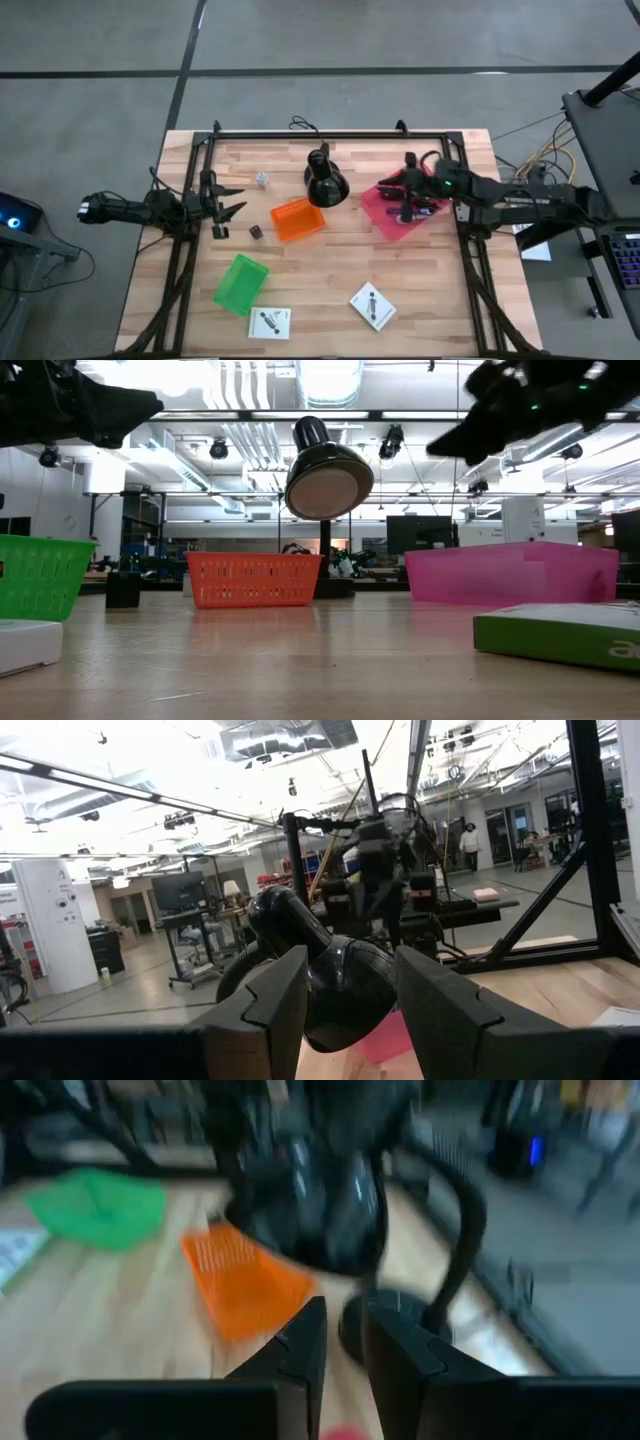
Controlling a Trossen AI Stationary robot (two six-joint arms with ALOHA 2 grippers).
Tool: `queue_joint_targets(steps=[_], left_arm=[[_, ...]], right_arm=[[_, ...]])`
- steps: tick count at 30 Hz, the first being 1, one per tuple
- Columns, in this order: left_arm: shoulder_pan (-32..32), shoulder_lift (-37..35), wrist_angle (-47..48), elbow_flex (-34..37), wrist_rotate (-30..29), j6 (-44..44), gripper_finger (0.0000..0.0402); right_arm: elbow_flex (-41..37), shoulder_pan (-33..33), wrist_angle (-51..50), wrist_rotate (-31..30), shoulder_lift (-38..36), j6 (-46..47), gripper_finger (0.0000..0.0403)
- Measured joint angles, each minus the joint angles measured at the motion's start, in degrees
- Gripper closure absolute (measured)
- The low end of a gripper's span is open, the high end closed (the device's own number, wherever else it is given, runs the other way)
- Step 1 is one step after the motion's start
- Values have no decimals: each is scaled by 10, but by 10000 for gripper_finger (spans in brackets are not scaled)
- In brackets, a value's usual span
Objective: Pick and place items into bin
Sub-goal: Put the black charger adapter into the green bin
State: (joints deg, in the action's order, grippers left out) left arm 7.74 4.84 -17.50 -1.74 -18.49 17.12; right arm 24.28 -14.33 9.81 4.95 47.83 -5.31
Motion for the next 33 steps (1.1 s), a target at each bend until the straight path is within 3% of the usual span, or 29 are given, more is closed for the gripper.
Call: queue_joint_targets(steps=[7, 12, 24, 28, 33], left_arm=[[0, 0, 0, 0, 0, 0, 265], [0, 0, 0, 0, 0, 0, 265], [0, 0, 0, 0, 0, -1, 265], [0, 0, -11, 0, 0, 14, 265], [0, 1, -9, 0, 0, 30, 265]], right_arm=[[-109, 45, 171, -10, -82, 15, 346], [-145, 88, 130, -69, -133, -6, 346], [-219, 134, 99, -67, -320, -4, 346], [-225, 136, 98, -98, -343, -45, 346], [-199, 136, 101, -95, -341, -89, 346]])
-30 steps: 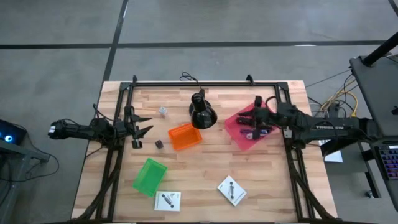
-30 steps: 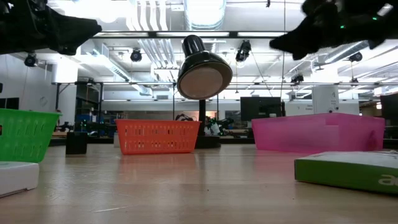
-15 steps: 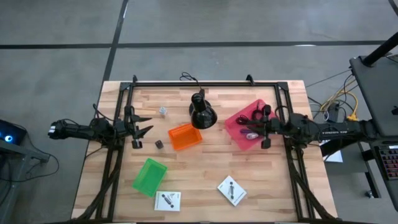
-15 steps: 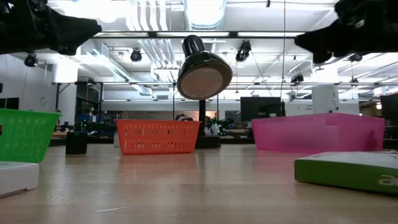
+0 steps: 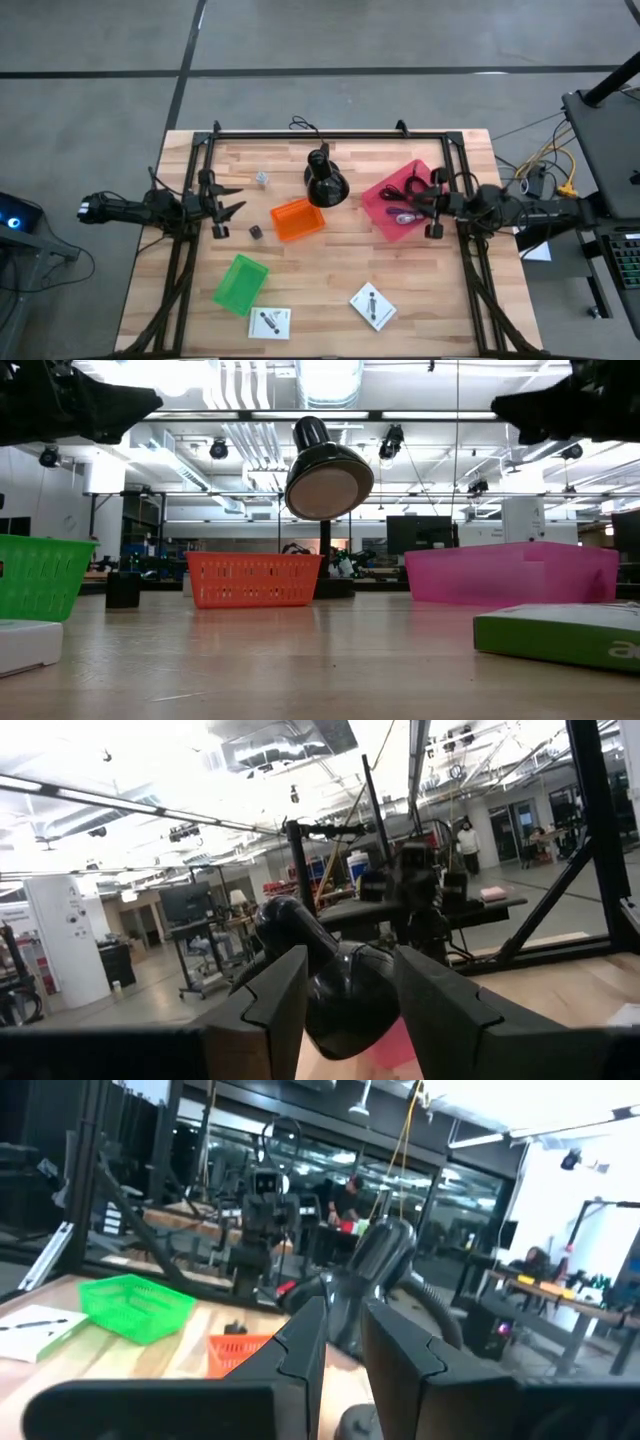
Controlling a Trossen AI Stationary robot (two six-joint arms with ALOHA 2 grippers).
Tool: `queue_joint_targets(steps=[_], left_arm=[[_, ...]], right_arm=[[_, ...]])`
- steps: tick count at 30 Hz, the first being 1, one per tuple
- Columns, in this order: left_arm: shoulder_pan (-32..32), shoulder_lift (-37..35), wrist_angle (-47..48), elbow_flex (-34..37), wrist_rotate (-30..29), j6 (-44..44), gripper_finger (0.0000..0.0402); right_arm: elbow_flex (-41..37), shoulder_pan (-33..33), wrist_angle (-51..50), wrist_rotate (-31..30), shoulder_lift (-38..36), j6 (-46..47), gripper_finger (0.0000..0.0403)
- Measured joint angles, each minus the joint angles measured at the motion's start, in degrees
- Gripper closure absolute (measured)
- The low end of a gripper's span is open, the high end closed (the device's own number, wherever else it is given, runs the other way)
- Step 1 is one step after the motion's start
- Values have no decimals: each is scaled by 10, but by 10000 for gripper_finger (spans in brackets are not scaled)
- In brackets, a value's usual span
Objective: Pick and place items into bin
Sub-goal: Put the black charger adapter into the green bin
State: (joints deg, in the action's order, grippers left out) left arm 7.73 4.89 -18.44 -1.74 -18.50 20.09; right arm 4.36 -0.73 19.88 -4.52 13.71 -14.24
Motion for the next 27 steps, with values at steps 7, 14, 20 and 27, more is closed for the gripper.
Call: queue_joint_targets(steps=[7, 14, 20, 27], left_arm=[[0, 13, 13, 0, 0, -2, 265], [0, 30, -18, 0, 10, -3, 265], [0, 61, -41, -8, 43, -33, 263], [0, 134, -34, -15, 4, -66, 205]], right_arm=[[18, 0, 0, -1, 17, -12, 346], [18, 0, -2, -1, 27, -23, 346], [18, 0, -13, -17, 26, -42, 346], [18, 0, -12, -125, 25, -73, 346]])
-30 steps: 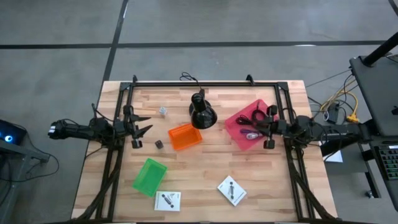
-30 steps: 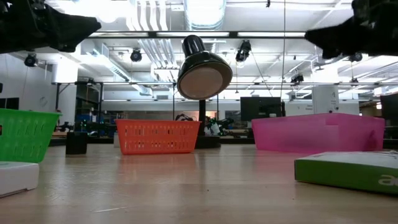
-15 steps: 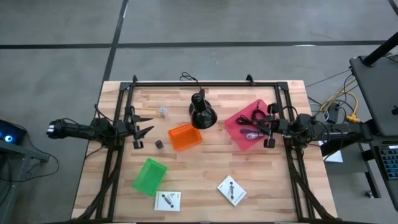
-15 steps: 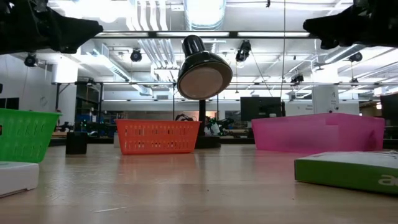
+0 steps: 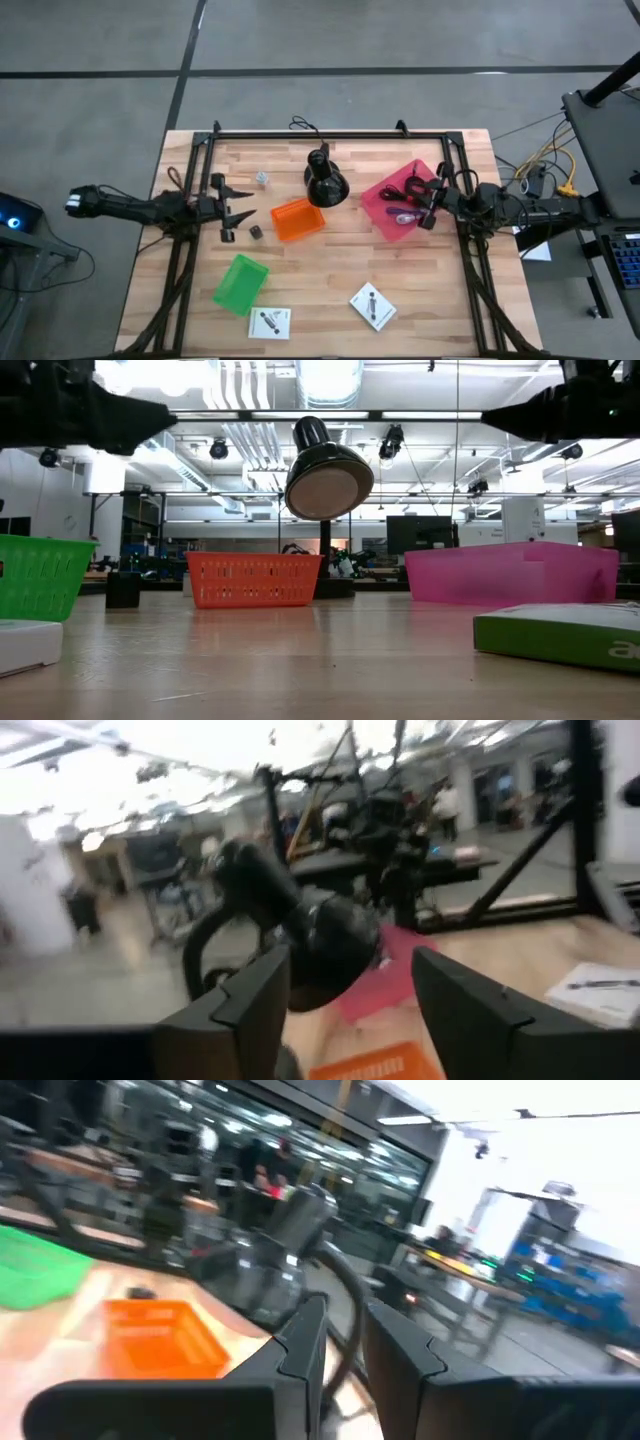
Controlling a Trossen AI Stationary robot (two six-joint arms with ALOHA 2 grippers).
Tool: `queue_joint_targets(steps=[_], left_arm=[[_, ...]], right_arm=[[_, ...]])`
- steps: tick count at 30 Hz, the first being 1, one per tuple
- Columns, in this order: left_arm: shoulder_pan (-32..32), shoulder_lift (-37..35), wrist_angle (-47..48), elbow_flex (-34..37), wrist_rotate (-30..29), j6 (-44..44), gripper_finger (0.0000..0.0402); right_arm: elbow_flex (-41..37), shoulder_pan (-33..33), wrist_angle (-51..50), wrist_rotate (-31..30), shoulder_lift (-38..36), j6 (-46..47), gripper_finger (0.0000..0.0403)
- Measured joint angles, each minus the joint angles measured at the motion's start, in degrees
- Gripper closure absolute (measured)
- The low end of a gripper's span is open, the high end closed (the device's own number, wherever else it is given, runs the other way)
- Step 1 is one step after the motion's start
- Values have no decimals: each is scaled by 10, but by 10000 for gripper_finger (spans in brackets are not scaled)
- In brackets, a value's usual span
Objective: Pick and place items into bin
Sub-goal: Put the black charger adapter into the green bin
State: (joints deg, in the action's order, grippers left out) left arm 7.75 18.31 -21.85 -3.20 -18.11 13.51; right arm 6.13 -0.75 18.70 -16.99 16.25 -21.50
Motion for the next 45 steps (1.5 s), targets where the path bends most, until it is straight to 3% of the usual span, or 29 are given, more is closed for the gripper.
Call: queue_joint_targets(steps=[4, 10, 19, 28, 41, 45], left_arm=[[0, 42, 15, -25, -20, -80, 181], [0, 84, 160, -117, -21, -191, 178], [0, 221, 315, -262, -21, -198, 178], [0, 335, 495, -374, -19, -316, 178], [1, 415, 635, -422, 70, -514, 178], [1, 438, 696, -426, 73, -572, 178]], right_arm=[[0, 0, 0, -25, 0, -1, 346], [0, 0, 0, -26, 0, -2, 346], [0, 0, -6, -27, 1, -2, 346], [0, 0, -7, -27, 0, -1, 346], [0, 0, -8, -27, 0, -2, 346], [0, 0, -10, -27, 1, -2, 346]])
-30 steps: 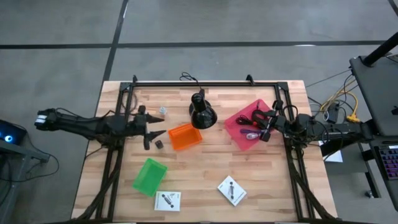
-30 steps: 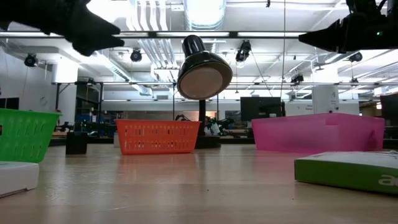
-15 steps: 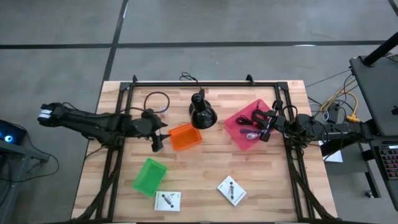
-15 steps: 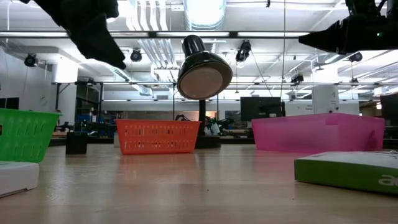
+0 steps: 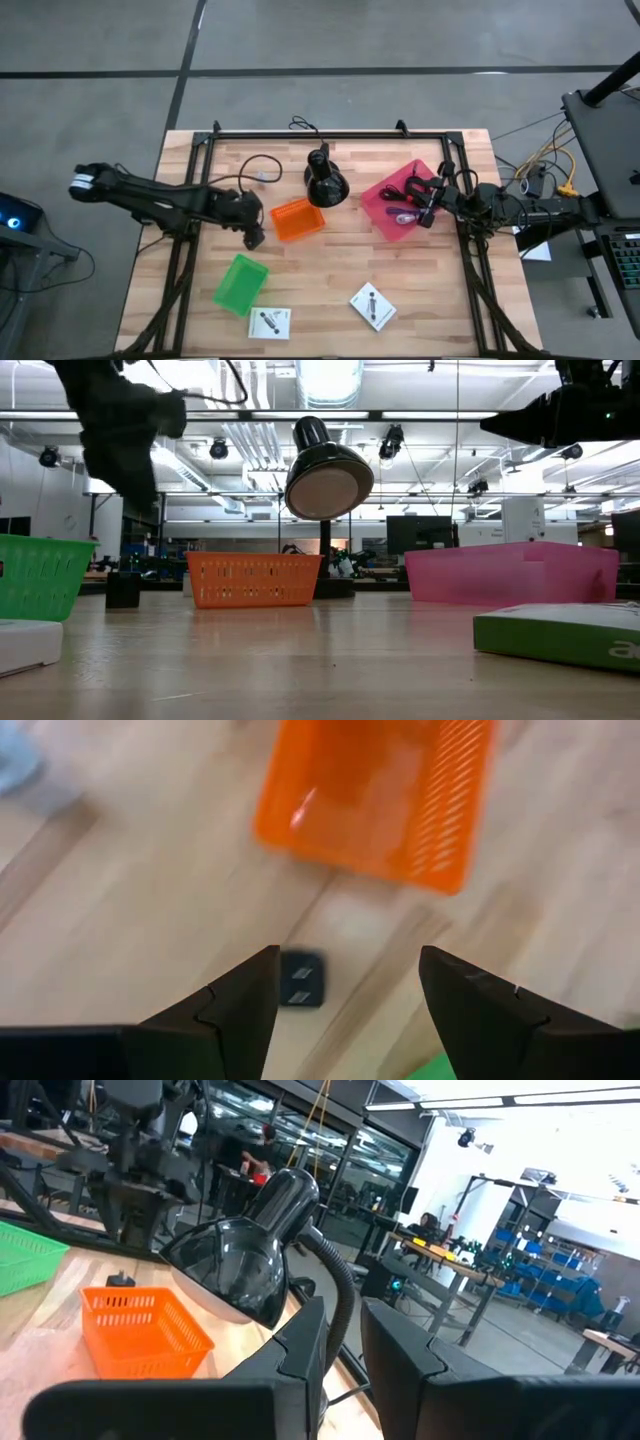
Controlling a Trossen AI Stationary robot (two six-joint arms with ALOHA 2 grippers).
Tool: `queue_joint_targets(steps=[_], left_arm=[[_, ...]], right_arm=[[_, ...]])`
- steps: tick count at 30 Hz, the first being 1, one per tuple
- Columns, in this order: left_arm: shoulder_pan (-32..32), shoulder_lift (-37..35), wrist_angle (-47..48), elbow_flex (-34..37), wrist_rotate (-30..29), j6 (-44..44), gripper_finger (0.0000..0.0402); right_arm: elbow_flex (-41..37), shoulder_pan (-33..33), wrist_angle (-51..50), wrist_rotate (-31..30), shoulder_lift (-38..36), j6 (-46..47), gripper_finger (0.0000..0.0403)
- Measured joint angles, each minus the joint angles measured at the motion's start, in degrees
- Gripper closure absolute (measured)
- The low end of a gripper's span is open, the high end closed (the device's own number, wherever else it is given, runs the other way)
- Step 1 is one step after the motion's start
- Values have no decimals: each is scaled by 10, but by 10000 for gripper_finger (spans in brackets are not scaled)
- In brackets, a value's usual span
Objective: Pick and place items into bin
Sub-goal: Put the black charger adapter into the green bin
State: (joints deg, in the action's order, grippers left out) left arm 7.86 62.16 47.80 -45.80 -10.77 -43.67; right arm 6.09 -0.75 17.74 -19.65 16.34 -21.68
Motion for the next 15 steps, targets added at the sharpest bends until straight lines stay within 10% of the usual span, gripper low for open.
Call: queue_joint_targets(steps=[15], left_arm=[[0, 116, 73, -22, 19, -55, 178]], right_arm=[[0, 0, -6, 0, 0, 0, 346]])
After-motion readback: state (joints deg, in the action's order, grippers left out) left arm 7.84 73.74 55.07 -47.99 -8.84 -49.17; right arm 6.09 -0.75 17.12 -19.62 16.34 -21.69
